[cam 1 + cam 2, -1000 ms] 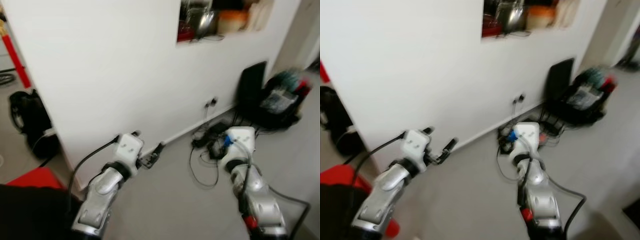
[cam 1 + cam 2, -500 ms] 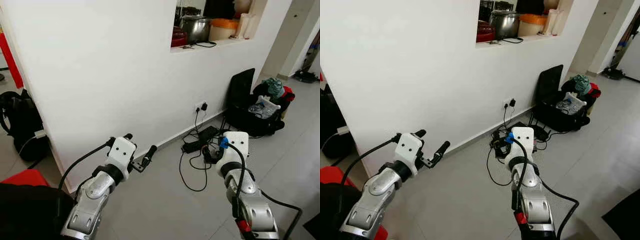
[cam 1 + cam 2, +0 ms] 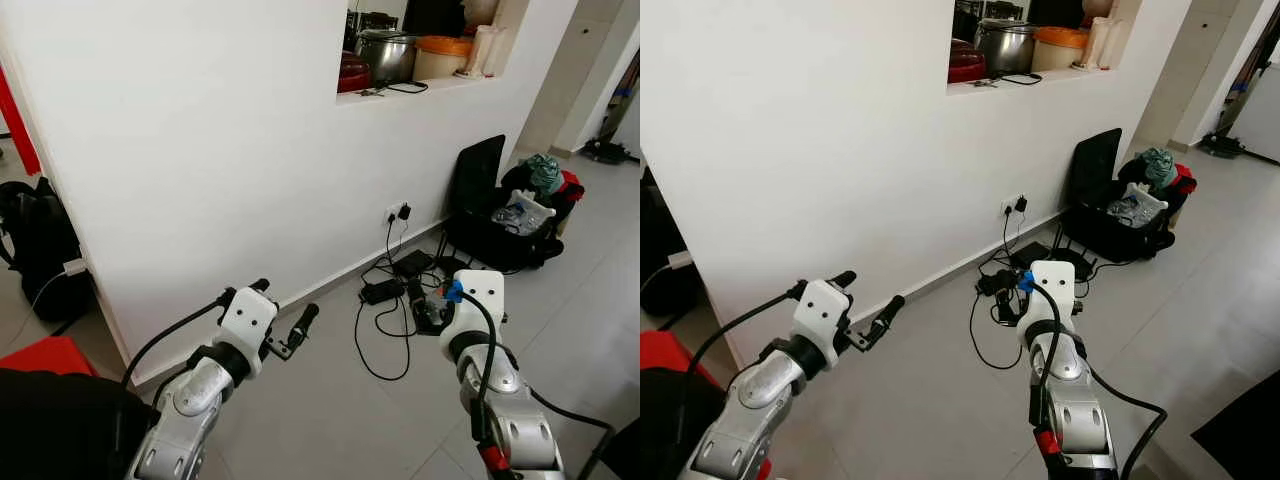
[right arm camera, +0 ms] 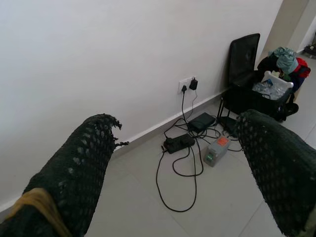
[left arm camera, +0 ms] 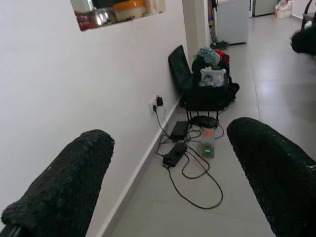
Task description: Building children table
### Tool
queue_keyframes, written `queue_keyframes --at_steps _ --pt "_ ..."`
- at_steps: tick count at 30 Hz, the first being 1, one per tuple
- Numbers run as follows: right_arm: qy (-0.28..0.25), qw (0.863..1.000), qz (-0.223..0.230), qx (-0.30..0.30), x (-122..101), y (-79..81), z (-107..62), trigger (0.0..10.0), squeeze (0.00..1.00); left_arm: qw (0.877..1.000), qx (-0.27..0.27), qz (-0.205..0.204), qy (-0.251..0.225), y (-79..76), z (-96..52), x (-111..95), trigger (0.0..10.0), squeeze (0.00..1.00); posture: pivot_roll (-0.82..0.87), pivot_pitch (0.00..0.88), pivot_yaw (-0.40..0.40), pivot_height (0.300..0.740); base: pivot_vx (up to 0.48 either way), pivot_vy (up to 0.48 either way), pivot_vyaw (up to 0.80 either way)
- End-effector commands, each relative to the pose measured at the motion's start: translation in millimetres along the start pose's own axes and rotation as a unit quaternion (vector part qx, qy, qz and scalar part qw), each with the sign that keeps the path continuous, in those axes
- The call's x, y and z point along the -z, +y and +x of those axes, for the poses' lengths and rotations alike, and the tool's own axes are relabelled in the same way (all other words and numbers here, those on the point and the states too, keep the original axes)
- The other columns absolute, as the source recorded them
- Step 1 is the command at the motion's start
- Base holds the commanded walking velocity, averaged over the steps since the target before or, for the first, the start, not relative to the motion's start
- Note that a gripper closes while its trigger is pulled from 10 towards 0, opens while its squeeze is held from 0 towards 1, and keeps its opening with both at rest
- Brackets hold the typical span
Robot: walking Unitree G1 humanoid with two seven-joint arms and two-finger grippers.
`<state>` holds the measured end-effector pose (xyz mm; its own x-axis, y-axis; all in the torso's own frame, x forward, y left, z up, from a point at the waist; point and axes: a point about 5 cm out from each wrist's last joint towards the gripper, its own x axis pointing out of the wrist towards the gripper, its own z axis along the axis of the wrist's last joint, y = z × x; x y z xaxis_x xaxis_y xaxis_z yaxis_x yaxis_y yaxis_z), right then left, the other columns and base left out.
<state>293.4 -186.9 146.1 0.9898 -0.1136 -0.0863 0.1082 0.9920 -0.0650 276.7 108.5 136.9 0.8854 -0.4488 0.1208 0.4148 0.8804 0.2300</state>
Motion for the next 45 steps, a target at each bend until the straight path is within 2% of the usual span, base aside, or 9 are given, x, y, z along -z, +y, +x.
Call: queue_keyframes --at_steps 1,18,24,26,28,33,41,43,45 --pt "0.005 1.000 -0.006 0.009 2 -5.7 -1.1 10.0 0.00 1.000 0.003 0.000 -0.001 -2.4 0.8 -1 10.0 0.00 -0.01 0.000 -0.123 0.740 0.000 0.000 0.00" --pt "0.020 0.999 0.015 0.047 0 -22.1 9.1 10.0 0.00 1.000 0.001 0.020 -0.003 -7.8 5.1 -2 10.0 0.00 0.03 0.000 -0.195 0.740 0.000 0.000 -0.24" --pt "0.021 0.999 0.005 0.040 -1 -23.8 11.4 10.0 0.00 1.000 0.009 0.026 -0.006 -15.7 8.4 -4 10.0 0.00 0.05 0.000 -0.267 0.740 0.000 0.000 -0.80" --pt "0.015 1.000 -0.016 0.018 -8 -27.3 19.2 10.0 0.00 0.999 0.017 0.035 -0.006 -29.3 16.6 -7 10.0 0.00 0.10 0.000 -0.373 0.740 0.000 0.000 -0.20" --pt "0.010 1.000 -0.027 0.007 -13 -27.9 24.9 10.0 0.00 0.999 0.016 0.037 -0.006 -34.4 21.3 -9 10.0 0.00 0.11 0.000 -0.400 0.740 0.000 0.000 0.00" --pt "0.000 0.999 -0.047 -0.019 -26 -23.6 39.3 10.0 0.00 0.999 0.017 0.032 -0.007 -48.4 33.0 -13 10.0 0.00 0.13 0.000 -0.400 0.740 0.000 0.000 0.00" --pt "-0.009 0.999 -0.041 -0.026 -33 -15.4 44.5 10.0 0.00 0.999 0.013 0.039 -0.011 -47.9 37.7 -16 10.0 0.00 0.11 0.000 -0.400 0.740 0.000 0.000 0.00" --pt "-0.012 0.999 -0.033 -0.024 -32 -12.7 43.5 10.0 0.00 0.999 0.011 0.042 -0.010 -44.6 36.8 -15 10.0 0.00 0.10 0.000 -0.373 0.740 0.000 0.000 0.00" --pt "-0.013 1.000 -0.009 -0.007 -27 -12.3 37.3 10.0 0.00 0.999 0.013 0.051 -0.002 -36.9 31.4 -9 10.0 0.00 0.07 0.000 -0.275 0.740 0.000 0.000 0.00"
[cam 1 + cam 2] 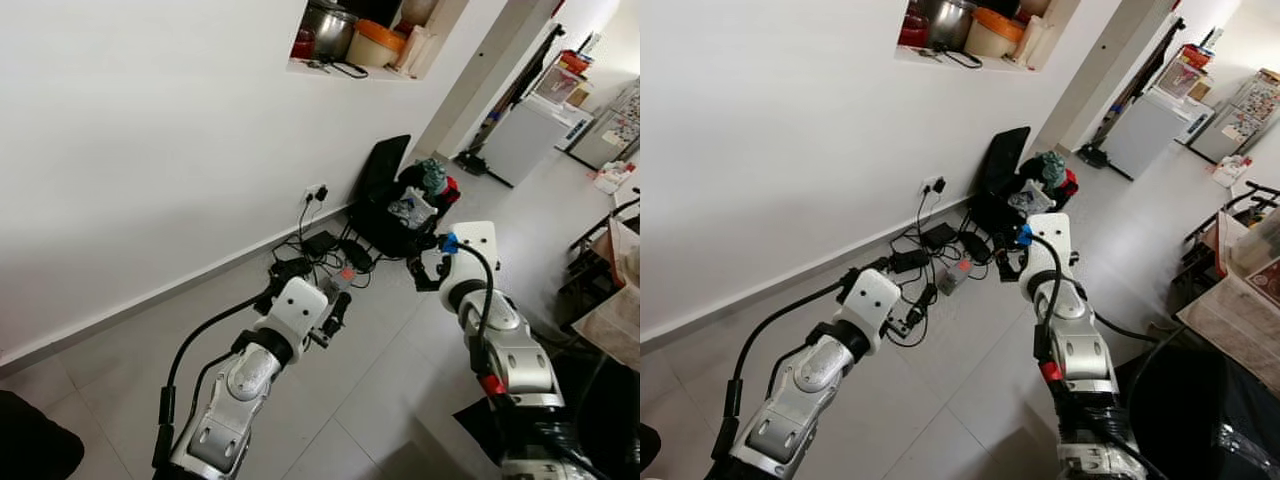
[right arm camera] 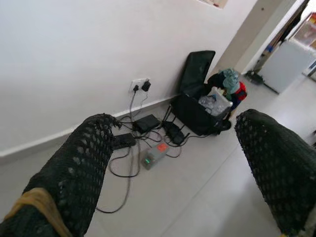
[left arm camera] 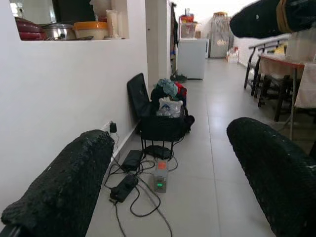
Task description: Building children table
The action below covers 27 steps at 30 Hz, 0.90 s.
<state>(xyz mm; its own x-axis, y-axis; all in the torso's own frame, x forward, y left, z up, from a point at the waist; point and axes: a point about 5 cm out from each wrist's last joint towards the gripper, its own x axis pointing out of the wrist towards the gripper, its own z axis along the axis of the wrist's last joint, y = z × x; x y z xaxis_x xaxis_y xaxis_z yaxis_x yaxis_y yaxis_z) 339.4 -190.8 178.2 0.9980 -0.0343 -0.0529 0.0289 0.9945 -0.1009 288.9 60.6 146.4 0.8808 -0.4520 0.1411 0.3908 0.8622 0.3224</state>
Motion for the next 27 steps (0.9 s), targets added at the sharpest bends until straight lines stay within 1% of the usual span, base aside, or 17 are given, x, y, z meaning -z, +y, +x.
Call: queue_keyframes --at_steps 1,2,3,4,6,8,9,12,17,19,21,23,27 --pt "0.007 0.999 0.011 0.031 9 -10.4 -7.1 10.0 0.00 1.000 0.014 0.002 0.008 -2.4 -2.2 4 10.0 0.00 0.07 0.000 -0.275 0.740 0.000 0.000 0.00" --pt "0.008 0.998 0.023 0.049 14 -14.1 -12.8 10.0 0.00 1.000 0.018 0.006 0.015 1.1 -6.0 9 10.0 0.00 0.05 0.000 -0.222 0.740 0.000 0.000 0.00" --pt "0.008 0.998 0.023 0.049 14 -14.1 -12.8 10.0 0.00 1.000 0.018 0.006 0.015 1.1 -6.0 9 10.0 0.00 0.05 0.000 -0.222 0.740 0.000 0.000 0.00" --pt "0.009 0.997 0.032 0.066 19 -17.7 -18.2 10.0 0.00 0.999 0.022 0.009 0.023 4.3 -9.0 14 10.0 0.00 0.04 0.000 -0.191 0.740 0.000 0.000 0.00" --pt "0.009 0.997 0.032 0.066 19 -17.7 -18.2 10.0 0.00 0.999 0.022 0.009 0.023 4.3 -9.0 14 10.0 0.00 0.04 0.000 -0.191 0.740 0.000 0.000 0.00" --pt "0.016 0.995 0.039 0.095 28 -25.3 -29.7 10.0 0.00 0.999 0.034 0.011 0.032 6.7 -11.3 18 10.0 0.00 0.00 0.000 -0.117 0.740 0.000 0.000 0.00" --pt "0.016 0.995 0.039 0.095 28 -25.3 -29.7 10.0 0.00 0.999 0.034 0.011 0.032 6.7 -11.3 18 10.0 0.00 0.00 0.000 -0.117 0.740 0.000 0.000 0.00" --pt "0.027 0.993 0.035 0.111 39 -30.7 -43.8 10.0 0.00 0.998 0.047 0.016 0.031 8.2 -9.7 17 10.0 0.00 0.01 0.000 -0.075 0.740 0.000 0.000 0.00" --pt "0.033 0.993 0.031 0.110 44 -29.9 -47.6 10.0 0.00 0.998 0.048 0.018 0.030 10.2 -9.3 16 10.0 0.00 0.01 0.000 -0.070 0.740 0.000 0.000 0.00" --pt "0.037 0.994 0.033 0.098 47 -21.4 -47.4 10.0 0.00 0.998 0.045 0.024 0.030 15.6 -11.2 15 10.0 0.00 0.04 0.000 -0.067 0.740 0.000 0.000 0.00" --pt "0.037 0.994 0.033 0.098 47 -21.4 -47.4 10.0 0.00 0.998 0.045 0.024 0.030 15.6 -11.2 15 10.0 0.00 0.04 0.000 -0.067 0.740 0.000 0.000 0.00" --pt "0.038 0.995 0.038 0.086 47 -11.1 -44.6 10.0 0.00 0.998 0.039 0.028 0.030 21.7 -13.2 15 10.0 0.00 0.06 0.000 -0.074 0.740 0.000 0.000 0.00" --pt "0.038 0.995 0.039 0.079 46 -6.2 -42.2 10.0 0.00 0.999 0.033 0.027 0.028 26.0 -14.3 14 10.0 0.00 0.06 0.000 -0.078 0.740 0.000 0.000 0.00"
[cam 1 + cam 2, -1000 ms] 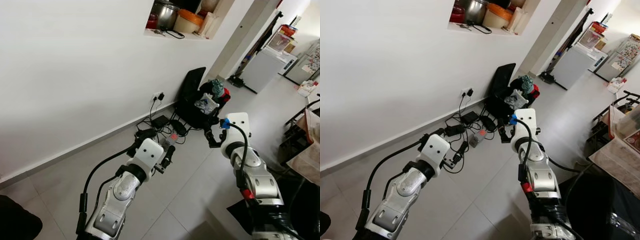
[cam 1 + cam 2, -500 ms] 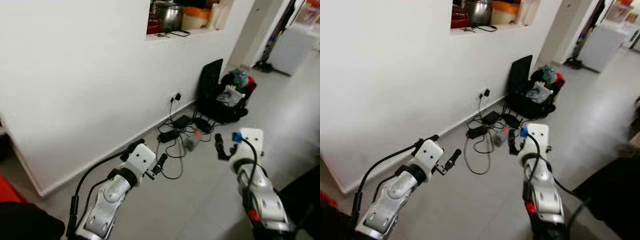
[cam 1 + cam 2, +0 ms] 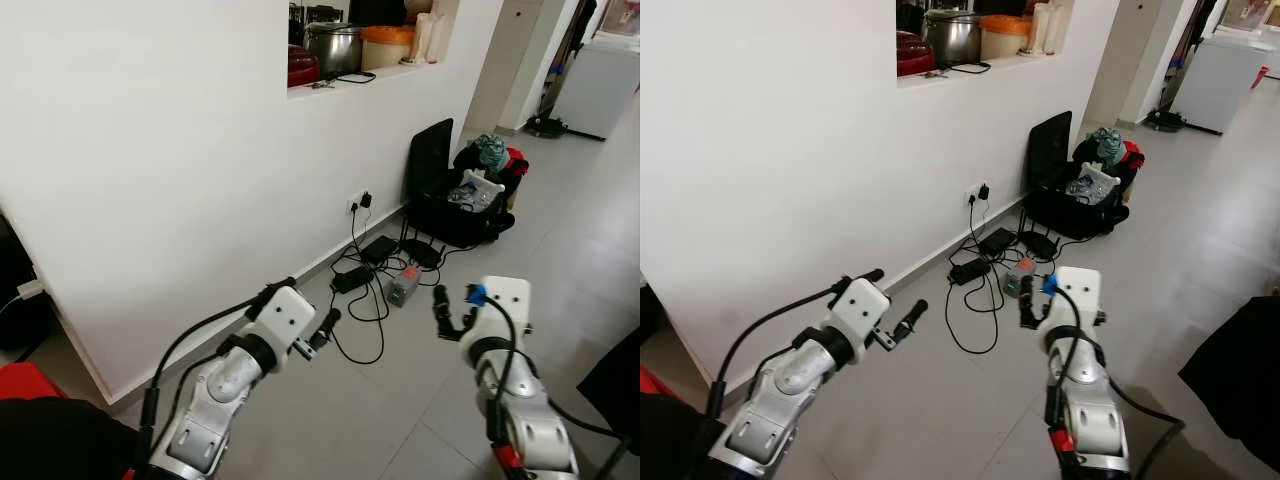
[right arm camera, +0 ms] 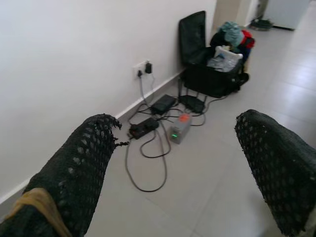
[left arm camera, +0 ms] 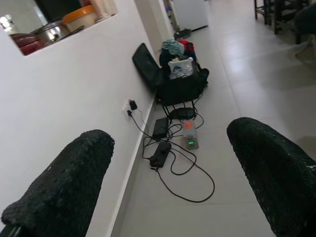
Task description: Building children table
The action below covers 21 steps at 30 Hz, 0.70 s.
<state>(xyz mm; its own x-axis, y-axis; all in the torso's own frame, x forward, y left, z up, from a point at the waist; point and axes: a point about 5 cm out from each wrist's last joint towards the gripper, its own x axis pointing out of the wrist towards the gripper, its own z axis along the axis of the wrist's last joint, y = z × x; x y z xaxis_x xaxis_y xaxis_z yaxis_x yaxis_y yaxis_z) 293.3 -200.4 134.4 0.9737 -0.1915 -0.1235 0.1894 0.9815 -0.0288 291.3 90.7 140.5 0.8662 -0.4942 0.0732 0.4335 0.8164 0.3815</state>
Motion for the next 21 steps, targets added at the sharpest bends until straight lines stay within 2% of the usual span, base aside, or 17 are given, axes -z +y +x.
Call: queue_keyframes --at_steps 1,15,21 --pt "-0.003 1.000 -0.003 0.002 -1.1 0.8 1.0 10.0 0.00 1.000 -0.001 -0.003 0.003 1.5 -2.2 1.0 10.0 0.00 0.06 0.000 -0.078 0.740 0.000 0.000 0.00" --pt "-0.002 1.000 0.000 -0.001 -2.1 3.0 1.7 10.0 0.00 1.000 -0.010 -0.019 -0.009 5.9 -1.5 -2.1 10.0 0.00 0.07 0.000 -0.083 0.740 0.000 0.000 0.00" --pt "0.000 1.000 0.009 0.021 -2.4 -4.3 4.3 10.0 0.00 1.000 -0.010 -0.023 -0.013 5.3 -0.2 -3.4 10.0 0.00 0.06 0.000 -0.086 0.740 0.298 0.000 -0.80"
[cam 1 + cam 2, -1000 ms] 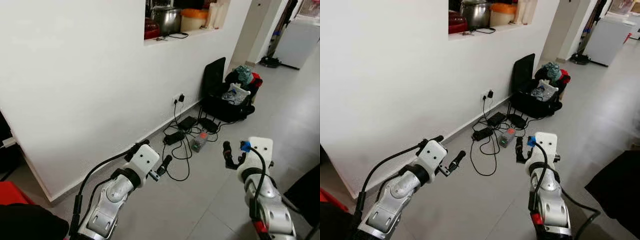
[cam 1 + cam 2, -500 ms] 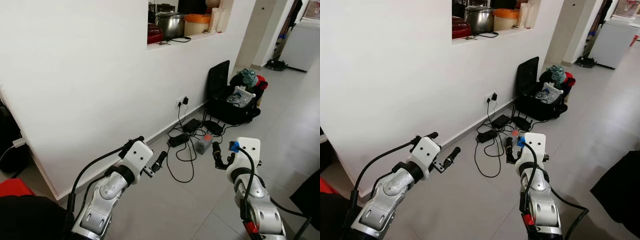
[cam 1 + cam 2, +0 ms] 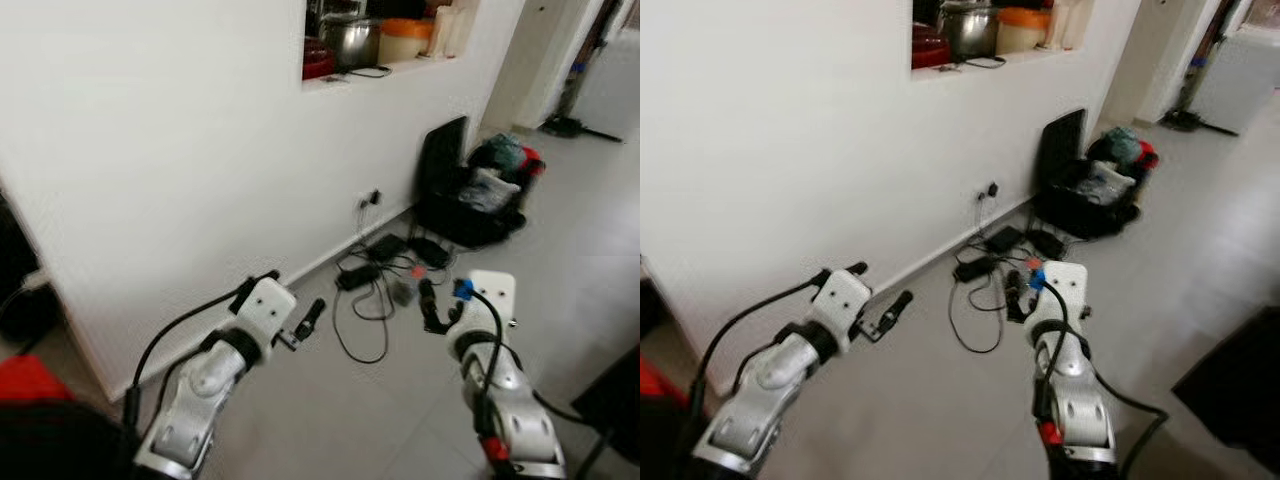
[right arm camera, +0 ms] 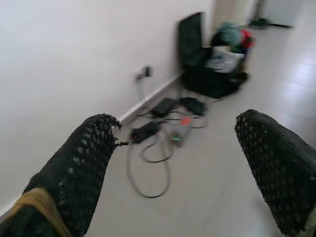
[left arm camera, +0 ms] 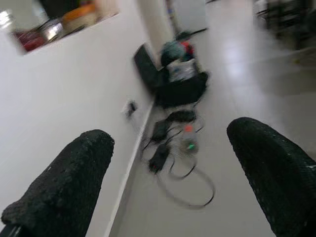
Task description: Building children table
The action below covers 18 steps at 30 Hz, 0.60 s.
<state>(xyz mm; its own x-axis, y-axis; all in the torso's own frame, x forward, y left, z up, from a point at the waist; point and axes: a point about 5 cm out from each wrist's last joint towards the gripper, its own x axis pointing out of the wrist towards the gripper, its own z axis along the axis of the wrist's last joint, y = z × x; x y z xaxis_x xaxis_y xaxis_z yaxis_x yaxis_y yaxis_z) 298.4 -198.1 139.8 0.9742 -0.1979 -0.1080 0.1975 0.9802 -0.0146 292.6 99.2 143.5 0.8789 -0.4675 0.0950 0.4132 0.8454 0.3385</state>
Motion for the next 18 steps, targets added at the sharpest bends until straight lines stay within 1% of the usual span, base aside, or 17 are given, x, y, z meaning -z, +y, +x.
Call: queue_keyframes --at_steps 1,5,17,18 --pt "0.007 1.000 0.001 0.018 3.6 -7.4 0.4 10.0 0.00 1.000 0.008 -0.001 -0.008 -3.6 2.5 -3.4 10.0 0.00 0.06 0.000 -0.086 0.740 0.300 0.000 -0.80" --pt "0.006 1.000 0.002 0.022 3.0 -8.5 0.8 10.0 0.00 1.000 0.009 -0.002 -0.009 -4.5 3.3 -3.7 10.0 0.00 0.06 0.000 -0.088 0.740 0.289 0.000 -0.80" --pt "0.001 1.000 -0.001 0.023 1.8 -9.3 1.2 10.0 0.00 1.000 0.013 0.000 -0.006 -6.7 2.8 -3.1 10.0 0.00 0.06 0.000 -0.094 0.740 0.000 0.000 -0.80" --pt "-0.001 1.000 -0.006 0.022 1.4 -8.7 1.4 10.0 0.00 1.000 0.013 0.000 -0.006 -6.7 2.5 -3.0 10.0 0.00 0.06 0.000 -0.095 0.740 0.000 0.000 0.00"
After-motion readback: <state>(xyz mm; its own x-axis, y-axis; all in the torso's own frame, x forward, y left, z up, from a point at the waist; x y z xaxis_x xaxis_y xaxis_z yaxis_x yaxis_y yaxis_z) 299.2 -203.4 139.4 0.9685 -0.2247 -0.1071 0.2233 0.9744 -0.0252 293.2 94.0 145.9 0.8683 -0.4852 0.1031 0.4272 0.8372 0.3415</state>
